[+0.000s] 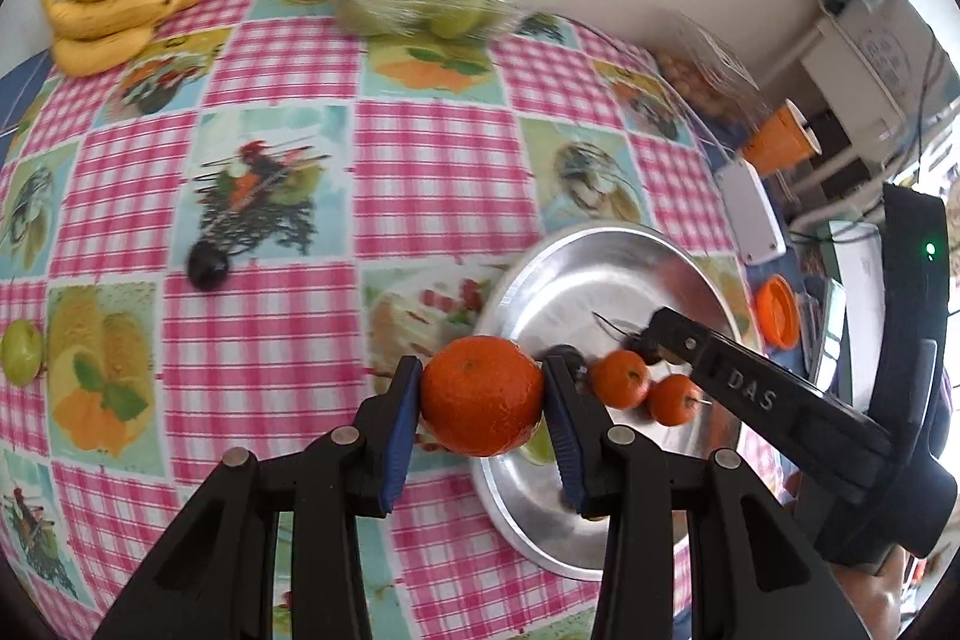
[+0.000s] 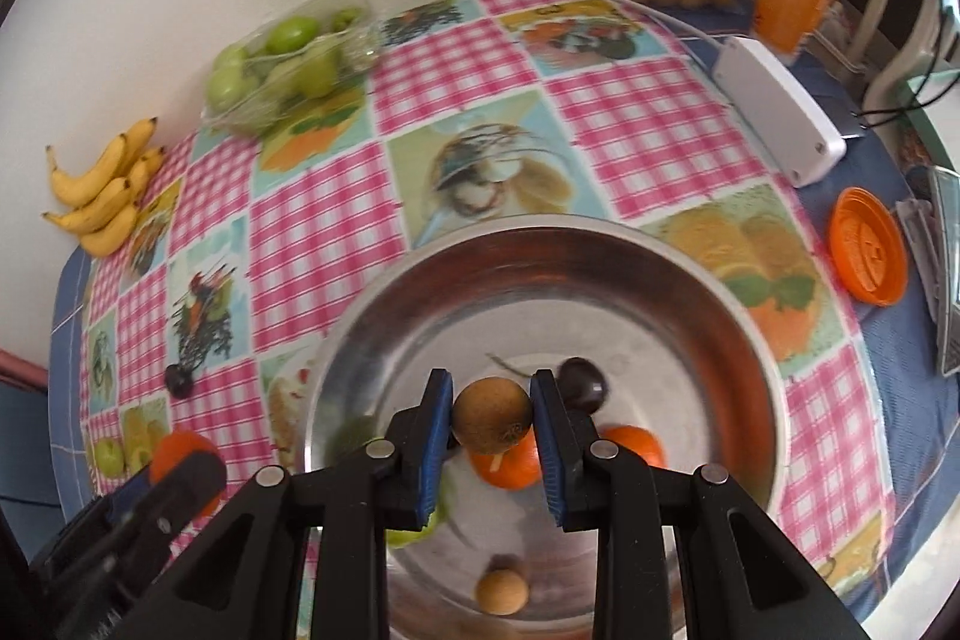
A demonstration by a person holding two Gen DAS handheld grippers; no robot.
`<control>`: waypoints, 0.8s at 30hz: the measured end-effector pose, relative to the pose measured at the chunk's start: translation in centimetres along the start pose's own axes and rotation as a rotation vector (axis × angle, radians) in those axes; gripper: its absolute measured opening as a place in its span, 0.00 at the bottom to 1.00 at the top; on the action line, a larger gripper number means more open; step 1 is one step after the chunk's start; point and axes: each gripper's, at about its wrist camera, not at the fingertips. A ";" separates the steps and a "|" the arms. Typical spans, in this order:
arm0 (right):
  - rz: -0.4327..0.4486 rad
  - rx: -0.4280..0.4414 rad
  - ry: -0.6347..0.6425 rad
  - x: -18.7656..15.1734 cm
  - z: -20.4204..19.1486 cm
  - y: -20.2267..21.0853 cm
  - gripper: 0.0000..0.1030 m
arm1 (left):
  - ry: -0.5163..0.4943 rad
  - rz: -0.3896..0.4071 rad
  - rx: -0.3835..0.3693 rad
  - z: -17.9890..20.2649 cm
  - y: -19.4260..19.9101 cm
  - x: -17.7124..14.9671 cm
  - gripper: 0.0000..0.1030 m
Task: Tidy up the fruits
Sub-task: 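Carry the kiwi and tangerine over the steel bowl with both tools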
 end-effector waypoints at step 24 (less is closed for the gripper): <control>0.023 0.021 -0.080 1.0 2.5 -2.4 0.28 | -0.199 0.044 0.048 4.8 -4.9 0.3 0.41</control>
Point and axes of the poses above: each gripper's, at about its wrist camera, not at the fingertips, and y roughly against the way its jaws point, z to its right, x to its top, and after that the axes turned 4 degrees about z, right-handed
